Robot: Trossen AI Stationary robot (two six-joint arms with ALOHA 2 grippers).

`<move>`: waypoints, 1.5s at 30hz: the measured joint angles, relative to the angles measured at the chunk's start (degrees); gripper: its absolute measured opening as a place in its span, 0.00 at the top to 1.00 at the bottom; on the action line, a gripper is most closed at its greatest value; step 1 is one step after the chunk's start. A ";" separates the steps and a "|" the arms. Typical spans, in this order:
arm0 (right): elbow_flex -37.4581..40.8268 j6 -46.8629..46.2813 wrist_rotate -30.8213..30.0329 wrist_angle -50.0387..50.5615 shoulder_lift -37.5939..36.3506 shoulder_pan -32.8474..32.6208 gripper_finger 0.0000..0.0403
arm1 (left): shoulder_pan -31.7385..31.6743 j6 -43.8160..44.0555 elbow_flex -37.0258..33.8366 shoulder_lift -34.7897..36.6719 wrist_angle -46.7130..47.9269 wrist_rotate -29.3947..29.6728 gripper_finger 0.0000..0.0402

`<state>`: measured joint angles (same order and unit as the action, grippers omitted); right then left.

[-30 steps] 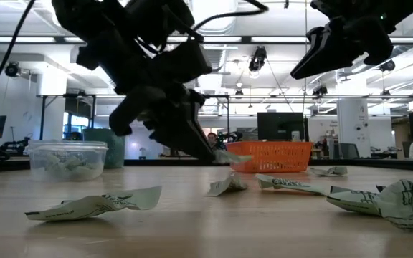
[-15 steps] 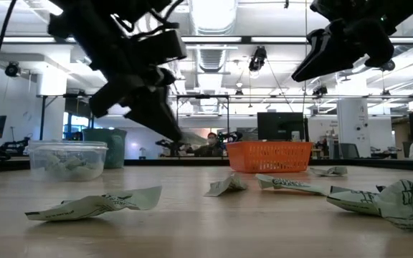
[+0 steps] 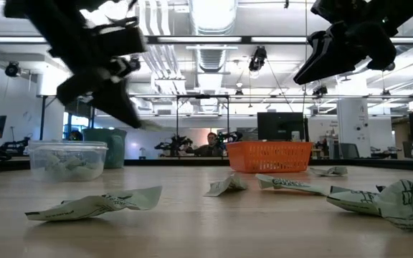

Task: Pick and place items into bin
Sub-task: Put the light green stevia packet into the transparent container

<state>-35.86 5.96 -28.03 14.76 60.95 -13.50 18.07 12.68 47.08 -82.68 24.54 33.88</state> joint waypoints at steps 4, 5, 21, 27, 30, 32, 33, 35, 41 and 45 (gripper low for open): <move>0.11 -0.02 0.00 0.02 0.00 0.00 0.81 | 1.78 6.52 -3.44 4.89 3.63 2.41 1.00; 0.11 -0.02 -0.02 -0.03 0.00 0.00 0.81 | 2.25 8.21 -4.38 6.10 4.95 2.64 1.00; 0.31 -0.39 0.00 -0.07 0.00 0.00 0.81 | 7.85 22.00 -11.86 16.38 9.11 2.57 1.00; 0.31 -0.44 -0.01 -0.07 0.00 0.00 0.83 | 8.30 25.77 -11.93 15.72 10.93 1.11 1.00; 0.31 -0.45 0.00 -0.07 0.00 0.00 0.84 | 8.33 26.27 -12.57 15.61 10.76 -1.15 1.00; 0.31 -0.51 -0.01 -0.07 0.00 0.00 0.84 | 8.33 27.65 -13.12 15.61 10.83 -2.07 1.00; 0.31 -0.74 -0.02 -0.05 0.00 0.00 0.84 | 8.33 28.55 -13.47 15.67 10.83 -2.46 1.00; 0.31 -1.06 0.00 -0.05 0.00 0.00 0.84 | 8.33 29.54 -14.10 15.77 11.00 -3.54 1.00; 0.31 -1.09 0.00 -0.04 0.00 0.00 0.82 | 8.33 30.59 -14.70 15.75 10.84 -4.23 1.00; 0.31 -1.09 -0.01 -0.03 0.00 0.01 0.82 | 8.33 30.74 -14.54 15.75 10.50 -3.52 1.00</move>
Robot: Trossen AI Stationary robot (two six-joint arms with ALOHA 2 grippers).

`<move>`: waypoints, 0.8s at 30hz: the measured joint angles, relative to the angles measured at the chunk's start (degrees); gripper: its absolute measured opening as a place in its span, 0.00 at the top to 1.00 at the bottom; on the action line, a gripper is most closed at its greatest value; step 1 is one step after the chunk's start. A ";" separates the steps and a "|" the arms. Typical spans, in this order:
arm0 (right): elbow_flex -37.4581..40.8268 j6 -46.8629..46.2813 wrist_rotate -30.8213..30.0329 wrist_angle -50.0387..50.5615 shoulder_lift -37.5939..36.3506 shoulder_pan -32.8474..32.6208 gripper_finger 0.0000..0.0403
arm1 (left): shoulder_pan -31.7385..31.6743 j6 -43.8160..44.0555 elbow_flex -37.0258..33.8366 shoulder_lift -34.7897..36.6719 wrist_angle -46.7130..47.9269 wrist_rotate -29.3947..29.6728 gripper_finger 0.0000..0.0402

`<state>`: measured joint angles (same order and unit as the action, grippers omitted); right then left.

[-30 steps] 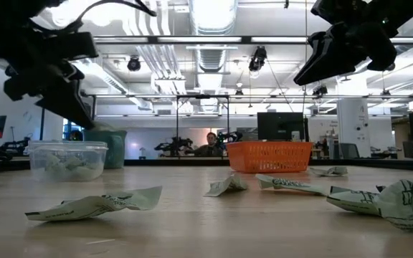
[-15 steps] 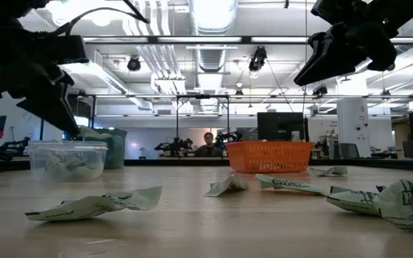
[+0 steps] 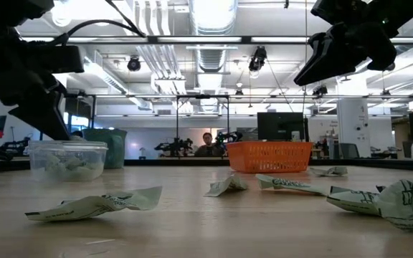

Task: Pick and place items into bin
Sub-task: Put the light green stevia packet into the transparent container, then put the light green stevia packet into the orange bin

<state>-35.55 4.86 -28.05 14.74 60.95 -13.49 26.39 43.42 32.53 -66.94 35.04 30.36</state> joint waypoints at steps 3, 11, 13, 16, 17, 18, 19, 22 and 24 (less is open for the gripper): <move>0.01 0.00 -0.01 0.01 0.00 -0.01 0.83 | 0.00 1.29 -0.05 0.00 0.46 0.62 1.00; 0.22 -0.25 0.01 0.02 0.00 -0.01 0.84 | 0.00 1.29 -0.09 0.00 0.38 1.32 0.98; 0.31 -0.31 0.00 0.03 0.00 -0.01 0.84 | 0.00 1.33 -0.09 0.00 0.28 1.50 0.95; 0.46 -0.42 0.01 0.03 0.00 -0.01 0.84 | 0.00 1.39 -0.09 0.00 -0.06 1.49 0.87; 0.50 -0.42 0.01 0.03 0.00 -0.01 0.84 | 0.00 1.44 -0.09 0.00 -0.06 1.48 0.84; 0.52 -0.42 0.01 0.01 0.00 -0.01 0.85 | 0.00 1.64 -0.09 0.00 -0.06 1.48 0.82; 0.55 -0.43 0.01 0.03 0.00 0.00 0.85 | 0.00 2.08 -0.09 0.00 -0.06 1.48 0.80; 0.85 -2.02 1.74 0.32 -0.02 0.04 0.85 | -0.02 2.80 0.01 0.00 -0.02 0.67 0.74; 0.85 -2.75 6.23 2.17 -0.02 0.06 0.85 | 0.00 2.79 0.70 0.00 -0.14 -0.91 0.72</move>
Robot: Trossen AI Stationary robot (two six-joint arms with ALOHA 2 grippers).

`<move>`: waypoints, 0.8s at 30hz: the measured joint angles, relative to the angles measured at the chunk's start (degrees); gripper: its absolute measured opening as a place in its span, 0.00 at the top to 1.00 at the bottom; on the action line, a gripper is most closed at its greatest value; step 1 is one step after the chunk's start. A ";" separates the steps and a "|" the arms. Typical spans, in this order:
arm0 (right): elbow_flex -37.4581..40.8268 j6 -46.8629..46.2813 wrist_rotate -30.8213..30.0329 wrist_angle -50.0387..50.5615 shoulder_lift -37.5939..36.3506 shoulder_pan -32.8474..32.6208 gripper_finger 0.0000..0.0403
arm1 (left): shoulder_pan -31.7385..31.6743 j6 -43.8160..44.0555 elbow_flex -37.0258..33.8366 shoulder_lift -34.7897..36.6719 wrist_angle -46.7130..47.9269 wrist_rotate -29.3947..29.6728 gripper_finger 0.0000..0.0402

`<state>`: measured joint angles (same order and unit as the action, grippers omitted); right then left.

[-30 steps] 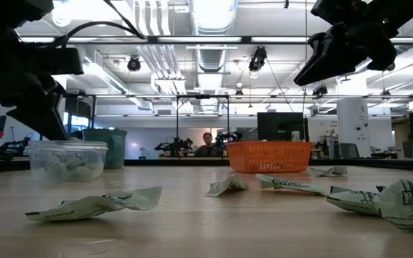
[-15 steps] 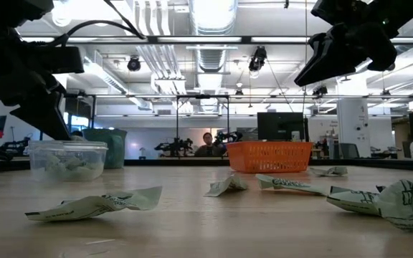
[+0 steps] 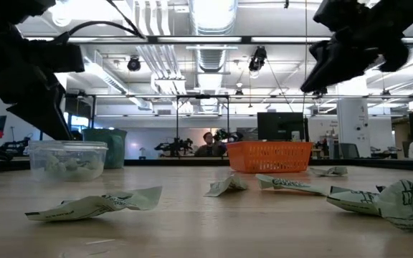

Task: Pick and place items into bin
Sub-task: Put the light green stevia packet into the orange bin

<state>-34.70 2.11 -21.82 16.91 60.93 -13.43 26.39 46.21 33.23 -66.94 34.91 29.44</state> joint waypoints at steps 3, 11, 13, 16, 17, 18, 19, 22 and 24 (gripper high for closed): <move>0.00 -3.13 5.55 3.43 0.00 -0.09 0.84 | 0.02 -0.08 1.49 0.00 -0.36 -0.73 0.71; 0.50 -16.28 5.38 12.06 0.00 -0.17 0.84 | 0.95 -9.25 3.29 -0.09 -7.93 -0.86 0.71; 1.25 -18.62 5.32 12.09 0.00 -0.17 0.85 | 1.09 -11.72 3.64 -0.09 -10.69 -0.83 0.71; 2.91 -21.03 5.32 11.58 0.00 -0.17 0.85 | 1.17 -16.00 3.78 -0.09 -15.11 -0.86 0.71; 3.60 -21.66 5.31 11.28 0.00 -0.17 0.84 | 1.16 -17.65 3.78 -0.09 -16.90 -0.86 0.71; 4.22 -22.12 5.26 11.09 0.00 -0.15 0.84 | 1.16 -19.27 3.78 -0.09 -18.57 -0.89 0.71; 4.78 -22.56 5.22 10.71 0.00 -0.13 0.83 | 1.16 -20.87 3.78 -0.09 -20.06 -0.94 0.71; 6.56 -23.52 5.19 8.68 0.00 -0.15 0.79 | 1.16 -24.27 3.78 -0.09 -23.33 -1.75 0.71; 7.54 -23.61 5.15 6.81 0.00 -0.13 0.77 | 1.16 -25.70 3.78 -0.09 -24.82 -1.94 0.71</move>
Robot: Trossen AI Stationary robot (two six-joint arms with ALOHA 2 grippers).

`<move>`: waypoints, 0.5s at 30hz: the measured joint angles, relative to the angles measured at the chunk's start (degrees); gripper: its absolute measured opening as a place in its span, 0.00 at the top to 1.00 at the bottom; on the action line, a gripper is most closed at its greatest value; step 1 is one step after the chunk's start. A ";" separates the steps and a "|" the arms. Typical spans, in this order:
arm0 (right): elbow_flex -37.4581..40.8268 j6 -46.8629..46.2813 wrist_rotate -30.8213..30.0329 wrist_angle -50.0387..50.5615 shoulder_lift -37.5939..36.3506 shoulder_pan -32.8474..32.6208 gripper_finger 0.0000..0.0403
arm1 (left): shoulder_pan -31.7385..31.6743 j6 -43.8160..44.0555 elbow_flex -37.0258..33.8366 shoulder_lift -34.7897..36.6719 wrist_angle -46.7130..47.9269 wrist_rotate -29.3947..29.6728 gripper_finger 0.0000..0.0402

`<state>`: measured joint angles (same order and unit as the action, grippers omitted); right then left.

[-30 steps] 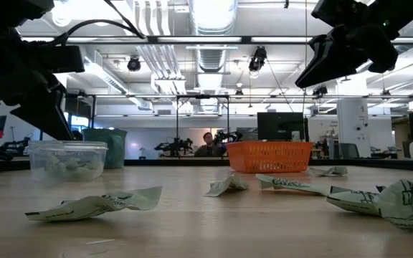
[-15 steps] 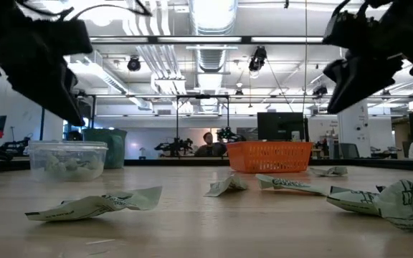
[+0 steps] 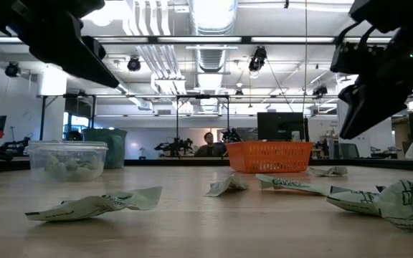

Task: Pick and place items into bin
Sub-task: Put the light green stevia packet into the orange bin

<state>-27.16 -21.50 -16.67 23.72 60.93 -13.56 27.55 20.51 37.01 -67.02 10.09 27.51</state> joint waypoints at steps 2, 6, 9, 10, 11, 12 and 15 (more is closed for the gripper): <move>0.50 0.00 -0.07 -0.89 0.00 0.00 0.74 | 0.00 -0.79 0.00 0.00 -0.90 0.01 0.71; 1.36 -0.02 -0.44 -2.50 0.00 0.00 0.67 | -0.02 -1.89 0.00 -0.02 -2.24 0.02 0.71; 2.68 0.01 -0.44 -4.90 0.00 0.00 0.63 | -0.04 -1.94 0.00 -0.02 -2.35 0.02 0.71; 3.27 -0.01 -0.44 -5.70 0.00 0.00 0.62 | -0.04 -1.94 0.00 -0.02 -2.34 0.02 0.71; 3.84 -0.08 -0.46 -6.45 0.00 0.00 0.61 | -0.04 -1.94 0.00 -0.02 -2.37 0.02 0.71; 4.37 -0.31 -0.44 -7.15 0.00 0.10 0.60 | -0.04 -1.94 0.00 -0.02 -2.38 0.02 0.71; 6.00 -1.32 -0.47 -8.67 0.00 0.97 0.58 | -0.04 -1.94 0.00 -0.02 -2.33 0.02 0.71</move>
<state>-21.16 -22.82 -17.14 15.05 60.93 -12.60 27.51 18.57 37.01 -67.05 7.76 27.53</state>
